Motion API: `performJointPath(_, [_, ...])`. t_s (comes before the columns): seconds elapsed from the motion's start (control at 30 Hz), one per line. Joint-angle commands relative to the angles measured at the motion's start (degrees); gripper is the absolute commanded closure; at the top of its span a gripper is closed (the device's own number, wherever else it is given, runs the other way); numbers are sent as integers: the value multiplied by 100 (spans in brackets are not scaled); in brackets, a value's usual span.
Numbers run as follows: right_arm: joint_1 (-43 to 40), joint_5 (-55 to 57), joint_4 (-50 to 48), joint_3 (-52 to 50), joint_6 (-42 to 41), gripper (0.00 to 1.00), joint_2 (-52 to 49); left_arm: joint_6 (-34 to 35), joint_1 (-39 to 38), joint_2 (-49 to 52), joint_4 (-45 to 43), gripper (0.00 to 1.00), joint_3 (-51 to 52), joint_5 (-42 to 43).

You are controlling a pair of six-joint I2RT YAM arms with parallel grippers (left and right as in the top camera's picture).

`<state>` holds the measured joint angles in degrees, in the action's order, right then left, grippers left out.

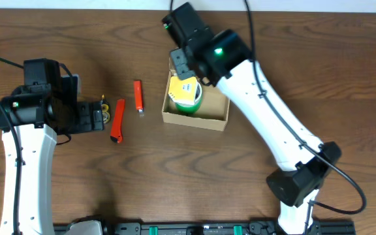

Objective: Pack container
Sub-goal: 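Withdraw right arm and move left gripper toward the red stapler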

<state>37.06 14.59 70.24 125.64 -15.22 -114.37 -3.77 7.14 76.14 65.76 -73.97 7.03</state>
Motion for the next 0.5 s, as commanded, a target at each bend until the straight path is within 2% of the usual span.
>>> performJointPath(0.0, [-415,199,136,74,74,37,225,164,35,39,-46,5,-107,717])
performJointPath(0.27, [-2002,76,509,72,160,25,326,166,35,39,-131,5,-107,1683])
performJointPath(0.47, [-3414,-345,498,72,160,20,328,168,35,39,-111,5,-107,1814])
